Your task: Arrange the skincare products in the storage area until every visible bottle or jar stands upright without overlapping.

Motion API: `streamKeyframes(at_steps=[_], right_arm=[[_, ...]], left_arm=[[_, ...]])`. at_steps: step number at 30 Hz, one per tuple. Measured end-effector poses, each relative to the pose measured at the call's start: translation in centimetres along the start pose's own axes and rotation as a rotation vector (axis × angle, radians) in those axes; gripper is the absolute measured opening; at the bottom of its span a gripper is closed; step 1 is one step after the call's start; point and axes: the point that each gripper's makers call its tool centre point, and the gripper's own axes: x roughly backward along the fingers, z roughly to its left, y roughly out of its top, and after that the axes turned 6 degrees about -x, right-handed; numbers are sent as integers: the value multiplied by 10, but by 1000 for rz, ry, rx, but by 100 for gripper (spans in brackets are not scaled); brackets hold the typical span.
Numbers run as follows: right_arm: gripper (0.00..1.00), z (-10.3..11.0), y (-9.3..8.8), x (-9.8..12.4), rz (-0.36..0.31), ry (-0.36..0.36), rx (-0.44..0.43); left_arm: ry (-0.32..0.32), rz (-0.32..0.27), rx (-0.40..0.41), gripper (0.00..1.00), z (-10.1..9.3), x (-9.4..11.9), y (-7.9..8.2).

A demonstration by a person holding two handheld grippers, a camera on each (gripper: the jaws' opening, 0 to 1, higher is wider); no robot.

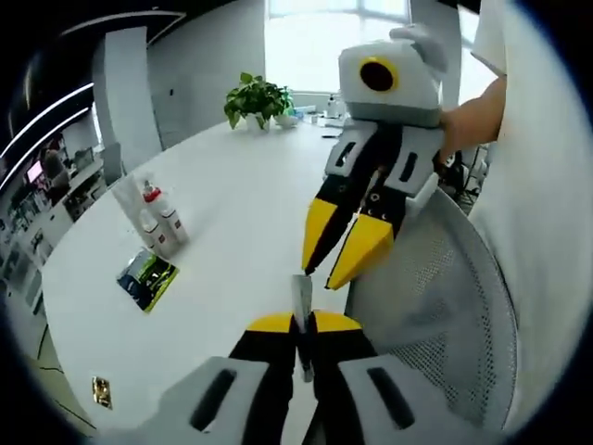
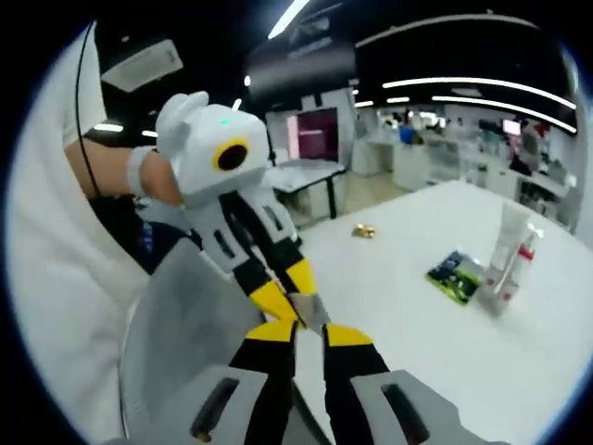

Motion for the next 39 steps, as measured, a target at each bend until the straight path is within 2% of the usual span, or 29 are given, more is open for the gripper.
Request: streamKeyframes(at_steps=[6, 10, 12, 15, 20, 23, 25, 27, 29, 30, 32, 33, 34, 36, 37, 39], right_arm=[[4, 10, -2, -3, 34, 29, 53], [1, 13, -7, -2, 65, 54, 85], [0, 16, -9, -2, 72, 74, 77], [0, 21, -11, 1, 67, 97, 89], [0, 21, -12, 2, 70, 108, 22], [0, 19, -14, 4, 70, 109, -27], [0, 15, -14, 6, 61, 97, -60], [0, 10, -7, 10, 19, 93, -125], [0, 5, -3, 14, -7, 87, -189], [0, 2, 1, 16, -32, 90, -236], [0, 1, 8, 19, -72, 115, -302], [0, -1, 15, 21, -113, 130, -356], [0, -1, 19, 22, -140, 144, -386], [0, 1, 32, 26, -216, 200, -483], [0, 1, 38, 29, -249, 221, -529], [0, 3, 46, 33, -300, 259, -572]], left_arm=[[-29, 9, -50, 4, -8, -1, 0], [-84, 22, -123, 4, -19, 0, -3], [-92, 26, -153, 4, -20, 1, -4], [-109, 8, -136, 6, -22, 2, -4], [-72, -33, 26, 21, -15, 5, -4], [-31, -49, 132, 25, -6, 10, -9], [-17, -47, 211, 24, -1, 16, -17], [41, -47, 270, 26, 11, 22, -27], [79, -121, 379, 33, 21, 28, -26], [82, -200, 492, 36, 25, 32, -20], [72, -299, 634, 44, 30, 38, -14], [67, -354, 714, 45, 33, 41, -10], [56, -422, 815, 44, 37, 45, -7], [54, -513, 918, 40, 44, 50, -3], [49, -569, 952, 36, 47, 55, 0], [22, -630, 1006, 30, 46, 60, 6]])
